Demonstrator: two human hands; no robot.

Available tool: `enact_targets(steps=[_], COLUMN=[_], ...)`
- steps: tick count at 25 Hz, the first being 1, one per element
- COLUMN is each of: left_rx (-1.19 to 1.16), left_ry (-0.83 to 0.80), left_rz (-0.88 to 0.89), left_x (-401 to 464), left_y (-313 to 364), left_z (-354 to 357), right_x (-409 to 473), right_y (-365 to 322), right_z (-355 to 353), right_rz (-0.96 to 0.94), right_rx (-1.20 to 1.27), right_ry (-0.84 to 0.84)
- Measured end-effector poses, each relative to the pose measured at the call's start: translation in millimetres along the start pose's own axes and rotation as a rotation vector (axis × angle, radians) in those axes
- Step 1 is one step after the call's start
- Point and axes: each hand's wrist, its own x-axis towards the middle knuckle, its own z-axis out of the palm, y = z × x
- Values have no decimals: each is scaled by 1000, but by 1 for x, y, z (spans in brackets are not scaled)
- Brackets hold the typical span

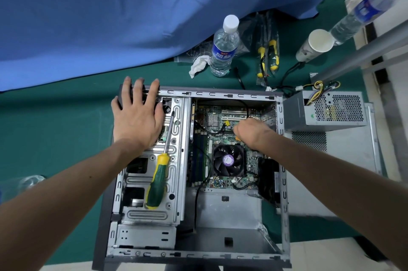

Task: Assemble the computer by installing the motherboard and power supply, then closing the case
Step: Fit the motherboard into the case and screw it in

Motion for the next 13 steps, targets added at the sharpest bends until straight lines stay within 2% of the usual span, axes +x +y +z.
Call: enact_targets(steps=[7, 9, 13], left_rx=[-11, -12, -30], left_ry=[-13, -13, -5], left_rz=[0, 3, 7], left_x=[-1, -1, -2], left_y=[1, 0, -2], left_z=[-1, 0, 3], right_x=[-6, -6, -4], right_y=[0, -6, -22], right_z=[-5, -2, 13], right_rz=[137, 258, 594], right_rx=[81, 124, 464], right_ry=[35, 114, 276])
